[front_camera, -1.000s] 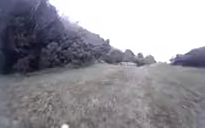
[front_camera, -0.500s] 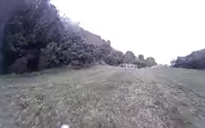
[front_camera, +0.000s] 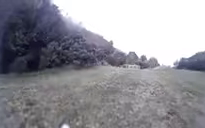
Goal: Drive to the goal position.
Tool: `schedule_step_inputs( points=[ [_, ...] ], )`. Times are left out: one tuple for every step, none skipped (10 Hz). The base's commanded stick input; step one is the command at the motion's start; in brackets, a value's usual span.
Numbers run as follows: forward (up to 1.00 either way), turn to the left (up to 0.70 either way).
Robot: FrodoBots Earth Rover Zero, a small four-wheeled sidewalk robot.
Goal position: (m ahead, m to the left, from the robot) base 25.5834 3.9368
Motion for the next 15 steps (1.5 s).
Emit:
schedule_step_inputs(
  points=[
    [0.70,-0.19],
    [0.70,-0.23],
    [0.70,-0.25],
    [0.70,-0.25],
    [0.70,-0.25],
    [0.70,-0.25],
    [0.70,-0.25],
    [0.70,-0.25],
    [0.70,-0.25],
    [0.70,-0.25],
    [0.70,-0.25],
    [0.70,-0.25],
    [0.70,-0.11],
    [0.70,0.00],
    [0.70,0.00]
  ],
)
